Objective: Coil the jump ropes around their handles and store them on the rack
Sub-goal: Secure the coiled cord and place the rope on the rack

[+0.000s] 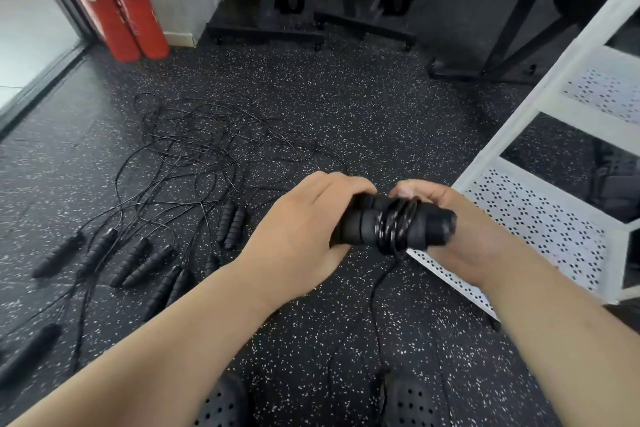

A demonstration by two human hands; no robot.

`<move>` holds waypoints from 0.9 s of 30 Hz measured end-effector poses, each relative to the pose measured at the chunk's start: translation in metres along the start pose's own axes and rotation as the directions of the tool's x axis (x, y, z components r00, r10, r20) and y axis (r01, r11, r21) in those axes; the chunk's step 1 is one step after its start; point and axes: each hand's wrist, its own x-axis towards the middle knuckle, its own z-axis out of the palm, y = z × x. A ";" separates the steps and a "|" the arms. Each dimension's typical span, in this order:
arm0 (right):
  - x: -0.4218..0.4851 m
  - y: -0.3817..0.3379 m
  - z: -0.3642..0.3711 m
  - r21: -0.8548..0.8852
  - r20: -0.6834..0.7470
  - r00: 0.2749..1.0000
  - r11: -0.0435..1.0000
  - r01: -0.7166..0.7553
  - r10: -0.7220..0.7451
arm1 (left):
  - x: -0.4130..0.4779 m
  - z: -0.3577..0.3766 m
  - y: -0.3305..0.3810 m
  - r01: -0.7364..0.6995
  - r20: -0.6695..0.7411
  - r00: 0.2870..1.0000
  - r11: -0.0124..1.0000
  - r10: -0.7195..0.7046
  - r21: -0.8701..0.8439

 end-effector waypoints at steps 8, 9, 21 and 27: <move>-0.006 0.036 0.061 -0.002 -0.207 0.955 0.977 -0.216 0.210 | 0.002 0.002 -0.019 0.345 0.039 0.936 0.934 -0.350 0.097; -0.009 0.038 0.066 -0.115 -0.205 0.962 0.971 -0.209 0.183 | 0.002 0.003 -0.020 0.384 0.075 0.913 0.908 -0.400 0.167; -0.046 -0.020 0.064 -0.975 0.079 0.981 0.190 0.113 -0.176 | -0.009 0.018 -0.030 0.289 0.345 0.775 0.783 -0.529 0.551; -0.020 -0.037 0.021 -0.926 0.069 0.964 0.342 0.157 -0.256 | -0.005 0.026 -0.017 -0.076 0.521 0.832 0.890 -0.192 0.449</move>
